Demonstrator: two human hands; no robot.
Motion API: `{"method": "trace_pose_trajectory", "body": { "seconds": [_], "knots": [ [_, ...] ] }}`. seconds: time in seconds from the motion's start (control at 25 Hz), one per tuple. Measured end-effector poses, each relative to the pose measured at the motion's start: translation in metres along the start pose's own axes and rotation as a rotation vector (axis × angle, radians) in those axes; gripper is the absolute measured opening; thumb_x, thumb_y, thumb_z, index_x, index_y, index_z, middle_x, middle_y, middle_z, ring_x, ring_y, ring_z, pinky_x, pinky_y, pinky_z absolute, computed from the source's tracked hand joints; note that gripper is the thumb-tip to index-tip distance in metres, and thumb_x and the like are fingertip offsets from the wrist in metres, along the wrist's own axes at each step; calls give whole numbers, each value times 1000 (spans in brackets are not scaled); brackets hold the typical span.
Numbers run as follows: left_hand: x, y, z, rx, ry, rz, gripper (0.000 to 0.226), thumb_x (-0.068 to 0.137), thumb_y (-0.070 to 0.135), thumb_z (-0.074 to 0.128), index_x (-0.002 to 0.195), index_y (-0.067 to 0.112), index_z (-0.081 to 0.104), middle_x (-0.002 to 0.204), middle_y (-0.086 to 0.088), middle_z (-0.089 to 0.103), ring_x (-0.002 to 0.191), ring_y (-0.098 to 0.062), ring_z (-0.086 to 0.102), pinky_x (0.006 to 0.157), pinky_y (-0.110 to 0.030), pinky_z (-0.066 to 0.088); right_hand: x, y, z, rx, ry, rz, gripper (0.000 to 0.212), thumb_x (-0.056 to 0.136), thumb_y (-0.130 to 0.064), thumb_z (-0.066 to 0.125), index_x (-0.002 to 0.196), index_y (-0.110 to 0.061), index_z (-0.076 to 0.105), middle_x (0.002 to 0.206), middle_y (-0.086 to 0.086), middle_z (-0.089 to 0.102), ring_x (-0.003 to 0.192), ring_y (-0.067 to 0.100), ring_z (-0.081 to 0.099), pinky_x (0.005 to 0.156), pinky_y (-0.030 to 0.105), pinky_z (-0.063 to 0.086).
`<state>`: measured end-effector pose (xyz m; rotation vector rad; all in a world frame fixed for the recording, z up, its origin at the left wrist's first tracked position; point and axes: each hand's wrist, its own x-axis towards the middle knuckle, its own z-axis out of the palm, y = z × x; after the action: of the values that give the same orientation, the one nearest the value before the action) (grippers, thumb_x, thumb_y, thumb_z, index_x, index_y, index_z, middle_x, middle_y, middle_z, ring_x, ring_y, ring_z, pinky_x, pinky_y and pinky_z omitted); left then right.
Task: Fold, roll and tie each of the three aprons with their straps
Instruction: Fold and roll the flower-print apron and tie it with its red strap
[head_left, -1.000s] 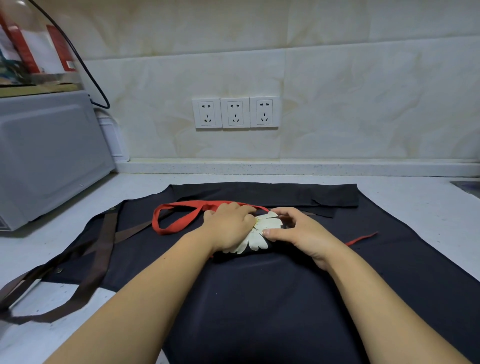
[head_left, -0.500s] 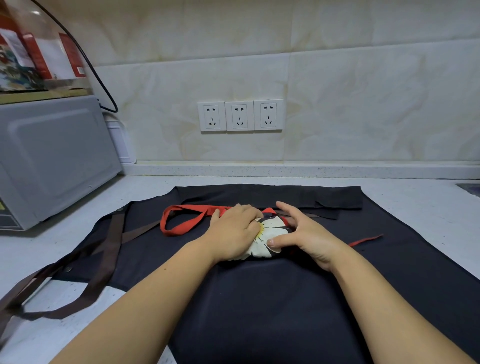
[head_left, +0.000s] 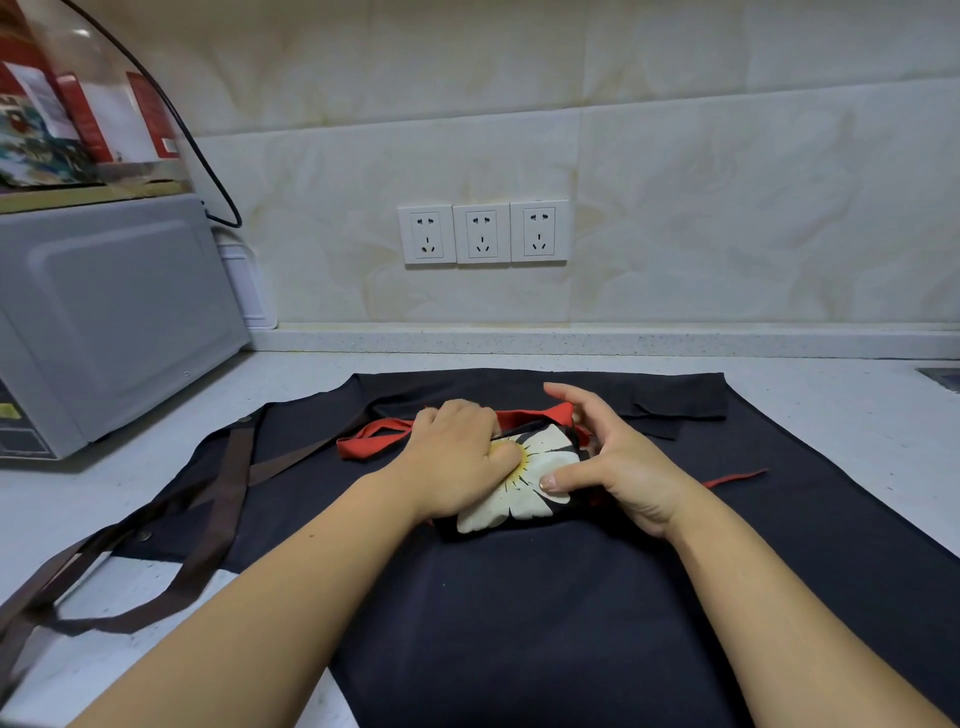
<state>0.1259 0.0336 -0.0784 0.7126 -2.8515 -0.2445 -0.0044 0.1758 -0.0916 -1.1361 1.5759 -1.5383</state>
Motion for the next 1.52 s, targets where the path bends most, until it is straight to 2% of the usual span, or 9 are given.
{"method": "trace_pose_trajectory", "body": {
  "seconds": [0.16,0.32,0.44,0.52,0.64,0.8,1.08,1.32,1.52],
  "knots": [
    [-16,5,-16,-316,-79,-20,56,82,75,44,87,18,46,79,4,61,71,-13,55,62,-29,38,-1,-8,-10,27,9,-47,89,64,5,82,134,-38,48,121,2,60,102,14,64,87,27,52],
    [-24,18,-19,-257,-147,-43,77,57,76,72,110,29,42,97,14,61,86,-4,60,70,-27,48,-4,-13,-13,-42,17,-34,90,59,-16,85,136,-42,46,126,-2,59,108,15,63,96,34,51],
    [-21,14,-15,-309,-64,-62,61,60,73,72,103,35,52,93,17,64,86,-2,61,81,-32,53,-11,-21,-11,-236,32,73,68,78,-48,74,136,-49,39,121,-14,61,103,3,61,74,27,54],
    [-22,8,-12,-340,-37,-83,53,60,74,70,94,37,54,89,17,66,86,-4,62,83,-36,53,-11,-27,-15,-355,151,130,43,89,-61,50,128,-44,48,96,-14,67,82,1,62,64,20,44],
    [-24,5,-10,-474,-30,-95,47,64,71,72,94,38,54,88,19,68,85,-2,64,83,-34,54,-7,-28,-32,-32,201,70,29,93,-26,59,122,-26,60,63,-6,41,51,4,39,47,15,27],
    [-31,6,-12,-483,-69,-73,48,67,69,71,102,41,54,93,23,67,88,5,62,86,-32,53,-9,-30,-40,353,264,24,37,87,4,58,119,-15,59,64,-3,27,47,5,24,41,18,13],
    [-39,22,-17,-864,-244,-23,46,68,56,71,103,27,63,74,5,71,63,-11,63,60,-34,44,-2,-21,-25,252,421,-56,23,93,-6,58,114,-15,61,56,-9,36,45,1,34,47,18,28],
    [-14,44,8,-1490,-77,-170,43,58,51,72,99,40,74,61,14,65,65,-8,53,74,-28,40,6,-19,13,369,351,60,12,94,-26,58,96,-15,61,72,1,65,59,12,58,51,22,44],
    [-11,42,26,-1670,-22,-253,42,53,59,74,91,42,75,76,5,68,90,-25,49,89,-39,39,5,-6,24,18,516,66,17,94,-27,57,111,-28,55,75,-5,64,67,3,63,63,19,48]
  ]
}}
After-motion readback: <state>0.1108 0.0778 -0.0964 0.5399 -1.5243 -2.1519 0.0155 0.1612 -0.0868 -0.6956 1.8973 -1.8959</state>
